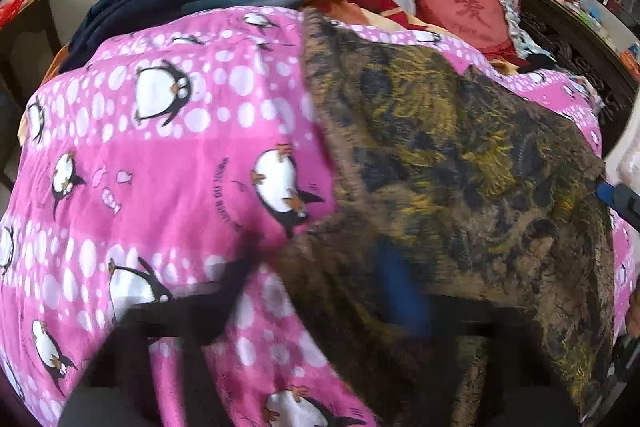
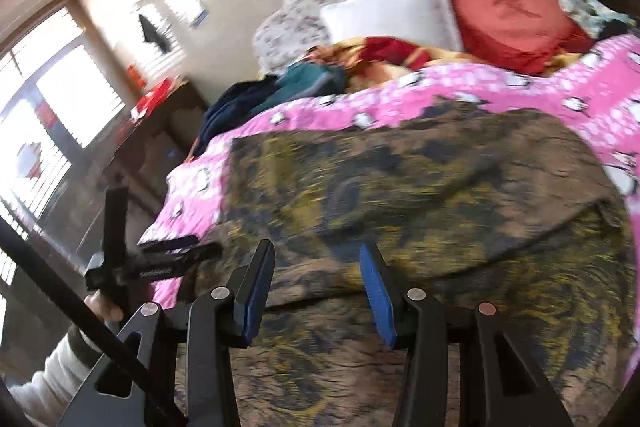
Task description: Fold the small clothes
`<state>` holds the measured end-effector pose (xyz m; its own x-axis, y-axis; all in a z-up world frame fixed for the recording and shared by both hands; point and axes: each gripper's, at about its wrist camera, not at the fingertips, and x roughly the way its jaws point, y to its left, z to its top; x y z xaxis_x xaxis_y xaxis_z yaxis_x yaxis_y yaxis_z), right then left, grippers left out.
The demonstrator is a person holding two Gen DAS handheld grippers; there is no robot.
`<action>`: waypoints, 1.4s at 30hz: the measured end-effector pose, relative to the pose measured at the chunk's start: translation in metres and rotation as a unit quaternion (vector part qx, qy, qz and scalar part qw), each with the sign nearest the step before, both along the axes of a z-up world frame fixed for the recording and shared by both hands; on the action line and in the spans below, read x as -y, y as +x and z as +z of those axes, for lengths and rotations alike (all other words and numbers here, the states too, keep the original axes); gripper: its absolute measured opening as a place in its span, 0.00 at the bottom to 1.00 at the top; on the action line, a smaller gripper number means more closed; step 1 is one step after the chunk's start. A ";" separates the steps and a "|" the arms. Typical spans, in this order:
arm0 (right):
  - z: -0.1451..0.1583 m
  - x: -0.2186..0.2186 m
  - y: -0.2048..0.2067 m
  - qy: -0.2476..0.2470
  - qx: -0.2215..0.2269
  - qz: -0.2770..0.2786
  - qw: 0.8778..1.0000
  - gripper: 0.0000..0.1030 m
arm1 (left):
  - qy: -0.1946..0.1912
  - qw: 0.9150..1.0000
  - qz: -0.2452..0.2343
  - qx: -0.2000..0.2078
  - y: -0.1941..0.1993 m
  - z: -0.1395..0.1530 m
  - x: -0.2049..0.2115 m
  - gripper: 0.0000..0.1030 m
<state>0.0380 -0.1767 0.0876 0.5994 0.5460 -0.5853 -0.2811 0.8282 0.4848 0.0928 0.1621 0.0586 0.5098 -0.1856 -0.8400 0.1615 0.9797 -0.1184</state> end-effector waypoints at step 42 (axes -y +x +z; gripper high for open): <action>0.014 0.134 0.106 -0.112 0.014 -0.241 0.964 0.04 | 0.054 0.993 -0.014 0.103 0.057 0.072 0.040 0.07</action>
